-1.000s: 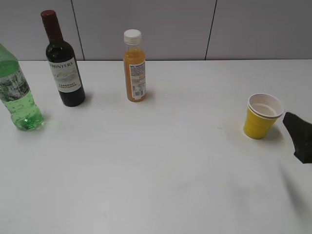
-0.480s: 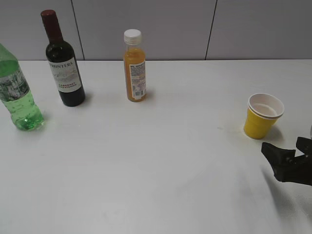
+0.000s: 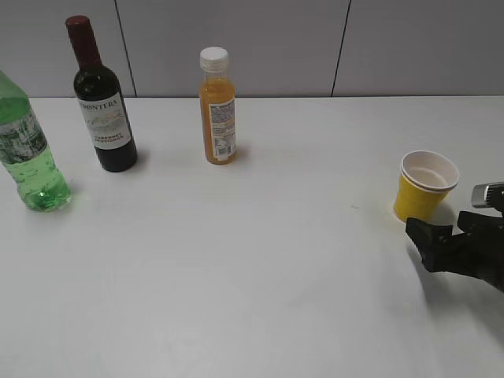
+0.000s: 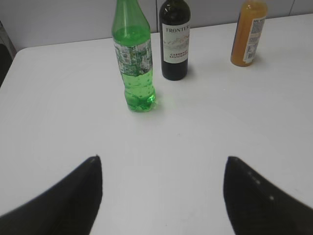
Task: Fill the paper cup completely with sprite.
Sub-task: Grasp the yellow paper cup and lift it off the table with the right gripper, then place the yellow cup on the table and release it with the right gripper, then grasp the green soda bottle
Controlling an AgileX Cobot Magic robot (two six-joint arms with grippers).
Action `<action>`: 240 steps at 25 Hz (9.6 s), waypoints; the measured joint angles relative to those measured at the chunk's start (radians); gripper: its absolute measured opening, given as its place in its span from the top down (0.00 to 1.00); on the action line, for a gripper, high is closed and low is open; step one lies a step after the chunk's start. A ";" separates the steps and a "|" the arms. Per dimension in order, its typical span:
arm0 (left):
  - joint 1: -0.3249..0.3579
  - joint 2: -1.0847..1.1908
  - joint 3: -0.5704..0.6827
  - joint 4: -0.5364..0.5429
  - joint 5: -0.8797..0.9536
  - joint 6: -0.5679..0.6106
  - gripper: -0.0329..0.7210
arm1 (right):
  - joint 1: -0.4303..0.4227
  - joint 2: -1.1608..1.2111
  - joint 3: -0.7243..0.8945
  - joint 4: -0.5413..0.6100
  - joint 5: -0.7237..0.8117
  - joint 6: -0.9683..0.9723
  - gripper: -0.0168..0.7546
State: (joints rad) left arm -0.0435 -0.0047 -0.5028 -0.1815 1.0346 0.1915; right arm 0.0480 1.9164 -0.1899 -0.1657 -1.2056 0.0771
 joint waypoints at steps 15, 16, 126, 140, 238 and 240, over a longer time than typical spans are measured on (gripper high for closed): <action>0.000 0.000 0.000 0.001 0.000 0.000 0.18 | 0.000 0.134 -0.140 -0.004 0.000 0.003 0.09; 0.000 0.000 0.000 0.001 0.000 0.000 0.18 | 0.000 0.143 -0.145 -0.004 0.000 0.003 0.10; 0.000 0.000 0.000 0.002 0.000 0.000 0.18 | 0.421 0.446 -0.880 -0.901 0.106 0.219 0.39; 0.000 0.000 0.000 0.002 0.000 0.000 0.18 | 0.421 0.483 -0.880 -0.894 0.083 0.258 0.10; 0.000 0.000 0.000 0.003 0.000 0.000 0.18 | 0.042 -0.077 -1.544 0.215 2.396 -0.125 0.22; 0.000 0.000 0.000 0.003 0.000 0.000 0.18 | 0.042 -0.110 -1.507 0.220 2.396 -0.124 0.22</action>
State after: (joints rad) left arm -0.0435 -0.0047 -0.5028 -0.1787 1.0346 0.1915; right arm 0.0900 1.8065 -1.6973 0.0545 1.1905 -0.0472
